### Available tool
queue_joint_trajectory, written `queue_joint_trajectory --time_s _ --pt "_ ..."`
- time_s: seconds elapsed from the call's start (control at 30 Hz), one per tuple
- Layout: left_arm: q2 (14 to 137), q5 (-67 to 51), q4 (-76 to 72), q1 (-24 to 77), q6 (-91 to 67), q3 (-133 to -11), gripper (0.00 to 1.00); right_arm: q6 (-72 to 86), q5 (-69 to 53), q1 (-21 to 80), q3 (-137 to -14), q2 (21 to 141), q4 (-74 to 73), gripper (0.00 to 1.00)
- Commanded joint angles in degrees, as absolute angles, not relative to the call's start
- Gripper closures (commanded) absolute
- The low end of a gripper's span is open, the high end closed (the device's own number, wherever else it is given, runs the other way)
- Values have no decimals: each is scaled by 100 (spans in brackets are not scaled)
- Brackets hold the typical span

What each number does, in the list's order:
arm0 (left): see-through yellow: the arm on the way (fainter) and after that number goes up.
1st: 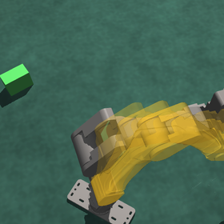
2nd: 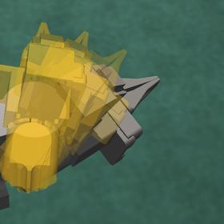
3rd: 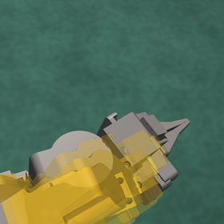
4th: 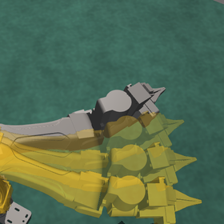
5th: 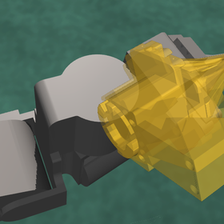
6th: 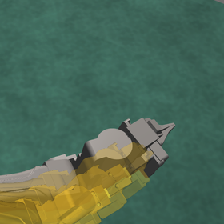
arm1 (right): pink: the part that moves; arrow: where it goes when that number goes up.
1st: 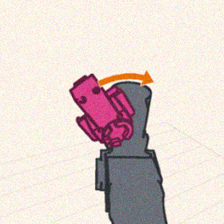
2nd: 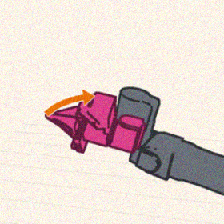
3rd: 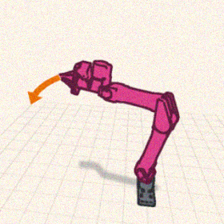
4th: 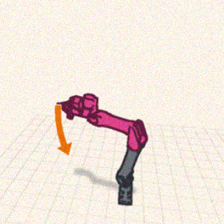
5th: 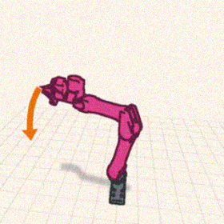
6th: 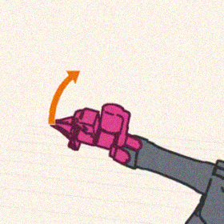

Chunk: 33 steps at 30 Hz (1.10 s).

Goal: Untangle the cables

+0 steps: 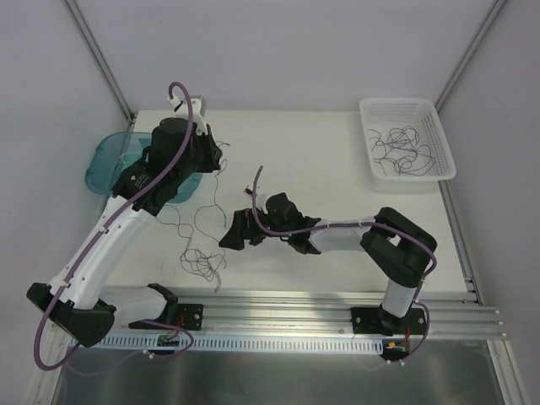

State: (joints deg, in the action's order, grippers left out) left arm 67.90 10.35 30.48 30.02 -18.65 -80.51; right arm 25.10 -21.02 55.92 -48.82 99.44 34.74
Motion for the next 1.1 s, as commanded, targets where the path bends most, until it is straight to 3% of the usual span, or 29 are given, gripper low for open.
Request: queue_joint_trajectory --time_s 0.0,0.3,0.6,0.7,0.73,0.83,0.9,0.93,0.97,1.07 --pt "6584 826 3313 3032 -1942 -8314 100 2751 -2373 5792 -5422 10518 4131 3" --pt "6504 1133 3357 3023 -1740 -8639 100 2751 -2338 6214 -6073 11074 3175 5" --pt "6636 1274 3357 3032 -1617 -9052 100 3058 -2364 6319 -6257 11505 2935 22" --pt "6645 1415 3366 3023 -1512 -9184 100 3094 -2443 6319 -6214 11566 3084 37" --pt "6645 1502 3366 3023 -1486 -9211 100 3085 -2417 6293 -6162 11540 3128 50" --pt "6627 1678 3375 3023 -1336 -9334 100 3050 -2356 6135 -5828 11286 3225 75" --pt "6627 1906 3375 3015 -1213 -9421 100 2997 -2329 6004 -5617 10936 3208 85" --pt "6618 1977 3375 3015 -1161 -9439 100 2971 -2286 5820 -5346 10794 3165 94" --pt "6609 2082 3375 3023 -1064 -9448 100 2866 -2250 5714 -5231 10610 2938 99" --pt "6601 2214 3375 3023 -950 -9457 100 2254 -2049 5222 -4914 9793 1826 99"
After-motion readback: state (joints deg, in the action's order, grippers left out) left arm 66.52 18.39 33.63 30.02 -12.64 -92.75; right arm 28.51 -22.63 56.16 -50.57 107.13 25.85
